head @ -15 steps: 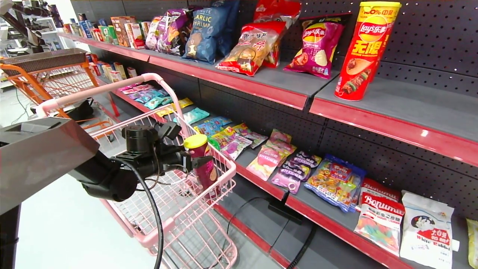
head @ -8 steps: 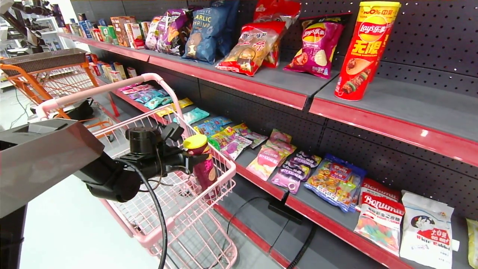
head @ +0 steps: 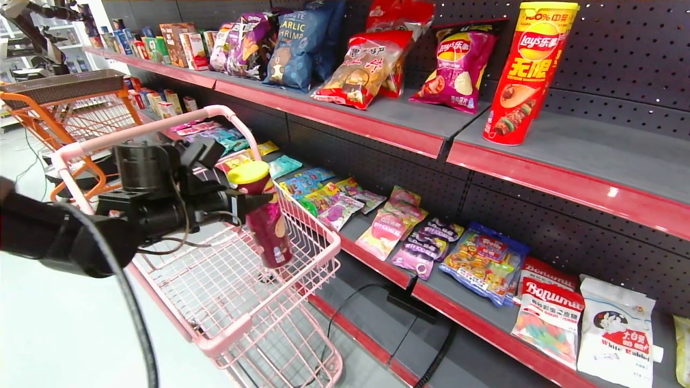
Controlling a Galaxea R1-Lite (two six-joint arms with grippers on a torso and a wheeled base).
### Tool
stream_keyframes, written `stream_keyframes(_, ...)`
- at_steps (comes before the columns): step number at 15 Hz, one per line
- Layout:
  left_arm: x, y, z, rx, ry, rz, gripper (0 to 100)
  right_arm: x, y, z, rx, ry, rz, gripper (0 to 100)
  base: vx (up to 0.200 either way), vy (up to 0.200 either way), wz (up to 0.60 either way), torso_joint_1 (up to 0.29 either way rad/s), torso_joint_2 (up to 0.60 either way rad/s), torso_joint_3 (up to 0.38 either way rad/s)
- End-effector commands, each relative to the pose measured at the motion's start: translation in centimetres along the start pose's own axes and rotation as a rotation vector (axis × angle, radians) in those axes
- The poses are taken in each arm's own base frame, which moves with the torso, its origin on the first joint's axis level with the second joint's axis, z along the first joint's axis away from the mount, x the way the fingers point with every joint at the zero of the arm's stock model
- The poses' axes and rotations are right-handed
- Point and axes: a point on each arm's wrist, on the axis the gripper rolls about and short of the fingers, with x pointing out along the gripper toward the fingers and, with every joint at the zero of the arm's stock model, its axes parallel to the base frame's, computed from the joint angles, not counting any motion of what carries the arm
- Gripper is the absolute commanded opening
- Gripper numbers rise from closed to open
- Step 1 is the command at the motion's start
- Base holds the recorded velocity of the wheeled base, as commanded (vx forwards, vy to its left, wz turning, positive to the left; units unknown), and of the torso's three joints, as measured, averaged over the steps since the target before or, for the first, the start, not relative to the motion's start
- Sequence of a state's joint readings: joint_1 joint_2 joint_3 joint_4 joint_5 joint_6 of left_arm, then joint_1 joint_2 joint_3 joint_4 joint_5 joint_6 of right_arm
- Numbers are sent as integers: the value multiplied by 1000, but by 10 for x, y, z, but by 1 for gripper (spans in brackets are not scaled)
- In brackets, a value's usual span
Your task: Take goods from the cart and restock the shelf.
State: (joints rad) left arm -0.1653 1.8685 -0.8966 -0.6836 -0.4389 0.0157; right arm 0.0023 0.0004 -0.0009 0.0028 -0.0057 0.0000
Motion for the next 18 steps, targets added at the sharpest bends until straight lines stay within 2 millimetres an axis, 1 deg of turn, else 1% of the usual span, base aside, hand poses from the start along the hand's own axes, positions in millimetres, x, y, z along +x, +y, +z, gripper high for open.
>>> stream_keyframes(1,-86,-31,64,68,-170,95,0,0,0,0,0,1,0,100,0,0,0,0,0,0)
stream_keyframes(2,-112,-42,72,73,-190,162,0,0,0,0,0,-1,0,100,0,0,0,0,0,0)
stream_keyframes(3,-134,-51,76,74,-197,222,0,0,0,0,-2,-1,0,100,0,0,0,0,0,0)
stream_keyframes(4,-170,-68,79,74,-194,295,0,0,0,0,0,1,0,100,0,0,0,0,0,0)
stream_keyframes(5,-181,-73,77,75,-191,303,0,0,0,0,-2,-1,0,100,0,0,0,0,0,0)
stream_keyframes(6,-231,-98,59,85,-180,300,0,0,0,0,0,-1,0,100,0,0,0,0,0,0)
stream_keyframes(7,-248,-107,49,92,-191,299,0,0,0,0,0,-1,2,100,0,0,0,0,0,0)
stream_keyframes(8,-274,-120,32,107,-226,295,0,0,0,0,0,1,0,100,0,0,0,0,0,0)
stream_keyframes(9,-280,-123,27,112,-241,292,0,0,0,0,0,1,0,100,0,0,0,0,0,0)
stream_keyframes(10,-296,-132,9,125,-277,294,0,0,0,0,0,-1,0,100,0,0,0,0,0,0)
stream_keyframes(12,-310,-139,-10,137,-293,313,0,0,0,0,0,1,0,100,0,0,0,83,-317,-208)
stream_keyframes(15,-320,-143,-22,152,-281,350,0,0,0,0,0,-1,0,100,0,0,0,162,-479,-312)
stream_keyframes(17,-321,-142,-22,151,-284,406,0,0,0,0,0,1,0,100,0,0,0,198,-525,-339)
stream_keyframes(18,-321,-142,-22,151,-284,406,0,0,0,0,0,1,0,100,0,0,0,207,-540,-349)
